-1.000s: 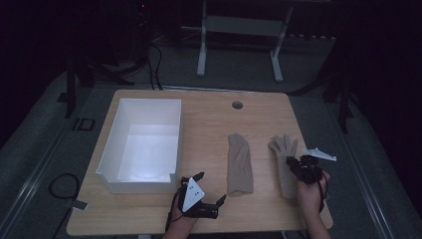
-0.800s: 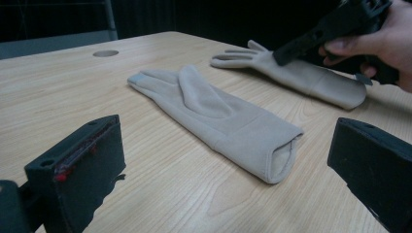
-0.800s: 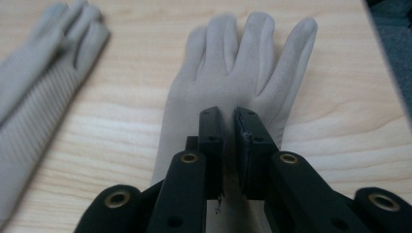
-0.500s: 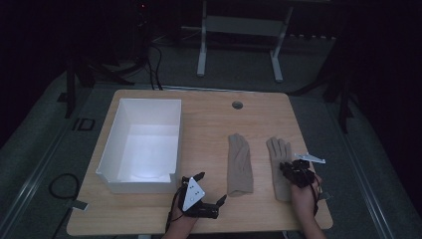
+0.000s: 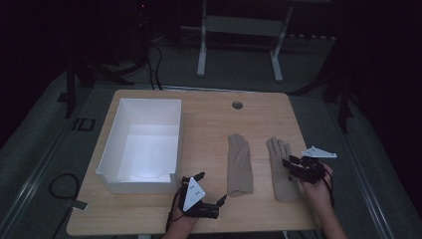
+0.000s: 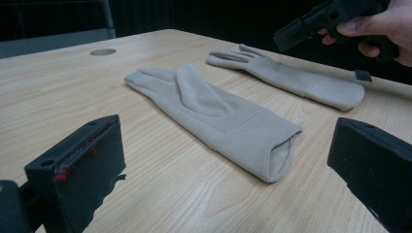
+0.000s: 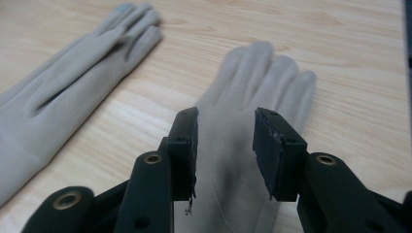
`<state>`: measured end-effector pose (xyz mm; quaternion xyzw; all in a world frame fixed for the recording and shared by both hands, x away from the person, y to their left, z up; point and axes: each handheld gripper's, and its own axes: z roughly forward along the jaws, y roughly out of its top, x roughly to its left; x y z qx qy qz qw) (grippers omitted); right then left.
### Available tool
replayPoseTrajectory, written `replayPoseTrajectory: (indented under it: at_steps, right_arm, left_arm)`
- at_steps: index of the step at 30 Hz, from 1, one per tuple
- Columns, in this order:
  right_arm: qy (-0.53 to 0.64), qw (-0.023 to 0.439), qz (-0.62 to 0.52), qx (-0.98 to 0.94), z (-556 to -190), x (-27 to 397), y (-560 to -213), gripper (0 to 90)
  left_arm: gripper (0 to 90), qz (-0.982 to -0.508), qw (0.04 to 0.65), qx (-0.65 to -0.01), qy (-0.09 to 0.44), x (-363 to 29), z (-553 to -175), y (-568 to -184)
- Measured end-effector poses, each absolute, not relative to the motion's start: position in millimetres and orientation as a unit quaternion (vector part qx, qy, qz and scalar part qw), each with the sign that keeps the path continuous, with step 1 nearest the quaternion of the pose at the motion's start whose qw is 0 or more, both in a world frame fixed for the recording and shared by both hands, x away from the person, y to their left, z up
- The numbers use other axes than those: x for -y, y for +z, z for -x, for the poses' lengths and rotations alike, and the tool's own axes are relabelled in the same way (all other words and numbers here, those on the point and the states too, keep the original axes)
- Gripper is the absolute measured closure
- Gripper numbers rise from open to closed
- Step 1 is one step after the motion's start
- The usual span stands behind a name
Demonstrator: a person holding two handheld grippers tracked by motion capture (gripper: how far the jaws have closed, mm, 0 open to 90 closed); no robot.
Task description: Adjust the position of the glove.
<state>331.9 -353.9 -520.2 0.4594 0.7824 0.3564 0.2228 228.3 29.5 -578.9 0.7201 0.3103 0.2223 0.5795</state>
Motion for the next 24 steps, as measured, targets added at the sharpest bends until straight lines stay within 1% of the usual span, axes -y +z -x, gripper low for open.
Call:
replayPoseTrajectory:
  at_steps: [4,7,8,10,13,14,15,17,21,24]
  right_arm:
    - [0.358,0.212,-0.434,-0.799,-336,358,-525,61.2]
    - [0.349,0.204,-0.432,-0.806,-339,357,-538,55.1]
    - [0.349,0.198,-0.436,-0.806,-339,357,-542,54.2]
    - [0.338,0.208,-0.442,-0.805,-340,356,-550,53.8]
    - [0.341,0.214,-0.449,-0.798,-339,358,-558,60.5]
    - [0.341,0.215,-0.451,-0.796,-339,357,-558,64.3]
    - [0.337,0.222,-0.451,-0.796,-338,355,-558,70.3]
    - [0.332,0.231,-0.461,-0.79,-337,352,-558,77.5]
    - [0.321,0.243,-0.479,-0.78,-335,346,-556,82.0]
    - [0.332,0.245,-0.495,-0.765,-333,344,-547,82.7]
  left_arm:
    - [0.4,-0.72,0.58,-0.311,0.222,-30,-228,-579]
    - [0.3,-0.719,0.58,-0.311,0.223,-30,-228,-579]
    - [0.4,-0.719,0.58,-0.311,0.222,-30,-228,-579]
    - [0.4,-0.719,0.58,-0.311,0.222,-30,-228,-579]
    - [0.3,-0.719,0.58,-0.311,0.222,-30,-228,-579]
    - [0.4,-0.719,0.58,-0.31,0.223,-30,-228,-579]
    - [0.3,-0.719,0.58,-0.311,0.223,-30,-228,-579]
    - [0.3,-0.719,0.58,-0.311,0.223,-30,-228,-579]
    - [0.4,-0.719,0.58,-0.311,0.223,-30,-228,-579]
    - [0.3,-0.719,0.58,-0.311,0.223,-30,-228,-579]
